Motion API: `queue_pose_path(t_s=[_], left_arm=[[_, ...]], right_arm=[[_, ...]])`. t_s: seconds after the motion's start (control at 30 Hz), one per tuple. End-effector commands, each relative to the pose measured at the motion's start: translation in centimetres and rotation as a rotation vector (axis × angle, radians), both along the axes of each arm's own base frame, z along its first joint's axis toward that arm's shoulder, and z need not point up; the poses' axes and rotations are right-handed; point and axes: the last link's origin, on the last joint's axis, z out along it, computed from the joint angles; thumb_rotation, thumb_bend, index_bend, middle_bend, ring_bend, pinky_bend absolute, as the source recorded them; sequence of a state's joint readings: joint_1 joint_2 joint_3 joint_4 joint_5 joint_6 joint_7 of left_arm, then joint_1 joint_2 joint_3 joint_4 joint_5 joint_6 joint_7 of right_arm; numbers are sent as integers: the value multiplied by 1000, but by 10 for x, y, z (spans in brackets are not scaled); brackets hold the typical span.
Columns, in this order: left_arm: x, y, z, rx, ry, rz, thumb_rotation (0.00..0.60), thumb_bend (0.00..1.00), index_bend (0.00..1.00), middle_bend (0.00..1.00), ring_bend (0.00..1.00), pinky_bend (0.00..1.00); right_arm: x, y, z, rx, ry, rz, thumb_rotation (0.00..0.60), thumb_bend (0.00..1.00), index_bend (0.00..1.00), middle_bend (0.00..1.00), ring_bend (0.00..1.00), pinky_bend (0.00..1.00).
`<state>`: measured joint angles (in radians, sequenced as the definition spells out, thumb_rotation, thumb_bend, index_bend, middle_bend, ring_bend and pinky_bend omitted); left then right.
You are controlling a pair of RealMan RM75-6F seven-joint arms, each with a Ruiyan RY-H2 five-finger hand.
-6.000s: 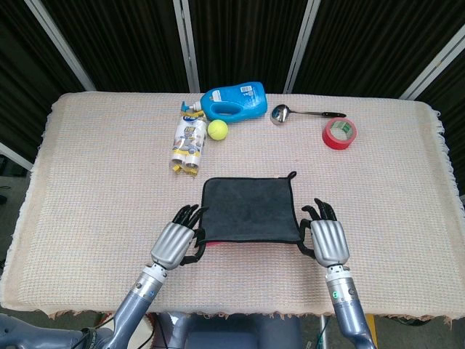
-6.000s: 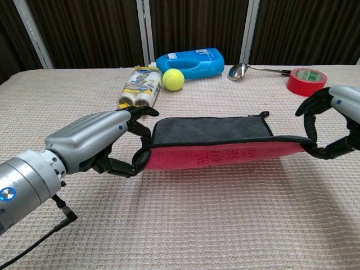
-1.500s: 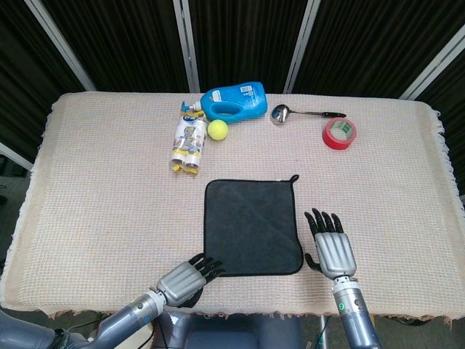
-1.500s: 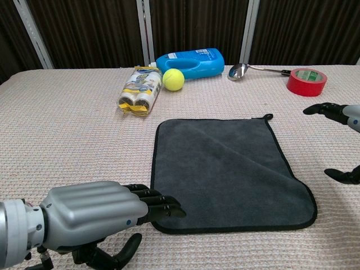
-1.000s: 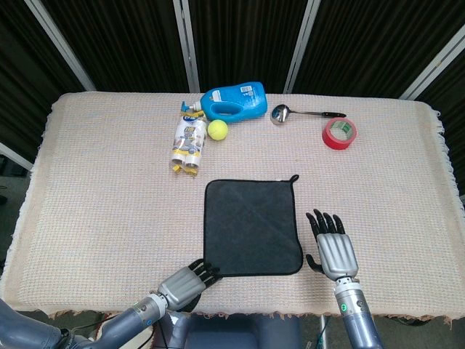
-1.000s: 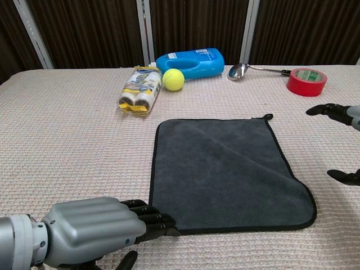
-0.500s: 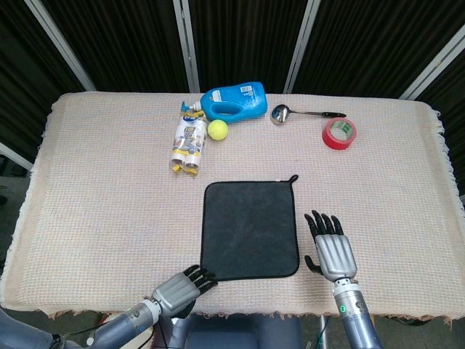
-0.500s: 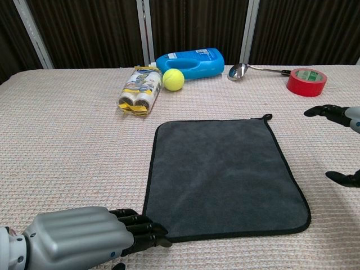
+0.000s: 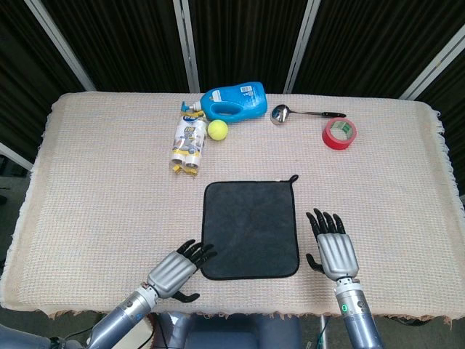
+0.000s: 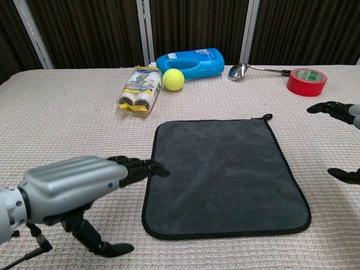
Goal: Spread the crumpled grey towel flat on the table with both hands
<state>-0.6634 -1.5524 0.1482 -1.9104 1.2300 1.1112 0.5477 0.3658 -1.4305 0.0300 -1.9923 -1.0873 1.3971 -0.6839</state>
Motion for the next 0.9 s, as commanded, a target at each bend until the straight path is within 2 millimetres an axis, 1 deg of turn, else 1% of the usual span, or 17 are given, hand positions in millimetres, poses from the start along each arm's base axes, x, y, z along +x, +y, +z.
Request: queue_pose_path(t_s=[0.03,0.13,0.3,0.43,0.57,0.73,0.9], left_arm=[[-3,8,10,106,-92,44,600,197,0,0,0,0],[-9,9,19,176,-154,74,600,192,0,0,0,0],[-34,7,42,311,-195,106,600,161,0,0,0,0],[-65,-6,61,395,-206,178,600,126,0,0,0,0],[-95,-21,79,461,-163,204,600,107,0,0,0,0],[-125,-38,104,580,-109,204,600,106,0,0,0,0],[-150,-52,124,662,-77,266,600,106,0,0,0,0]], right_arm=[[-10,0,3,-31,-14,1,600,370,0,0,0,0],[-23,1,9,-70,-41,0,600,371,0,0,0,0],[-49,10,23,-156,-95,5,600,371,0,0,0,0],[-71,23,36,-220,-125,3,600,371,0,0,0,0],[-90,38,44,-235,-133,-19,600,371,0,0,0,0],[-104,54,48,-252,-159,-48,600,371,0,0,0,0],[-112,58,52,-270,-161,-63,600,370,0,0,0,0]])
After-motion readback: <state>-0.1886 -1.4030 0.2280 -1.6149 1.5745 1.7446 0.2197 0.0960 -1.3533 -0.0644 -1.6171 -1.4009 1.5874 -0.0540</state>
